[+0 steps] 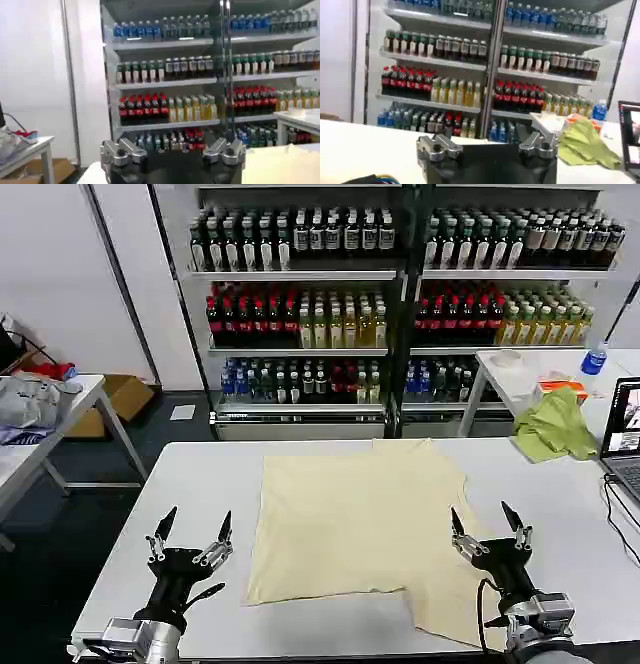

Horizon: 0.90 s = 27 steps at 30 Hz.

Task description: Fold and organize the clothes.

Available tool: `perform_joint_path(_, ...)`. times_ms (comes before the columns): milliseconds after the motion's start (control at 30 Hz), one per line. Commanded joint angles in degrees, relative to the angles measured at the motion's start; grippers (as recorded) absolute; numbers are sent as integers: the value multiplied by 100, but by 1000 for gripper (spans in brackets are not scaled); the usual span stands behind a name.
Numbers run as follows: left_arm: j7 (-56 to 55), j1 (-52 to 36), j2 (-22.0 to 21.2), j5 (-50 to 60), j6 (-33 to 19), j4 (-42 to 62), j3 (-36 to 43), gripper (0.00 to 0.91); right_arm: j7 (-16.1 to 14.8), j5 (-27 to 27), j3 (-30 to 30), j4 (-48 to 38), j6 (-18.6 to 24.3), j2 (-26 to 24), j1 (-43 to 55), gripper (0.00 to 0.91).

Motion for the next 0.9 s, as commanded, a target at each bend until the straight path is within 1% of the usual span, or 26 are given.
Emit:
perform_joint_path(33,31,756,454,-525,919,-527,-52,907,238,716,336,369,-908,-367,-482,907)
perform_joint_path(100,27,867,586,-529,1100,-546,-57,907,220,757,402,380,-988,-431,-682,907)
perform_joint_path(200,-8,941,768,-552,1470,-530,-87,907,264,947,457,487,-1247,-548,-1083,907)
perform_joint_path(333,-66,960,987,-693,1720,-496,-76,907,322,954,564,609,-1470,-642,-1555,907)
perform_joint_path(533,-232,780,1079,-800,1777,-230,74,907,329,885,891,545,-1469,-651,-2203,907)
perform_joint_path(900,-295,381,1066,-962,1778,122,643,907,345,800,800,202,-1464,-408,-2189,907)
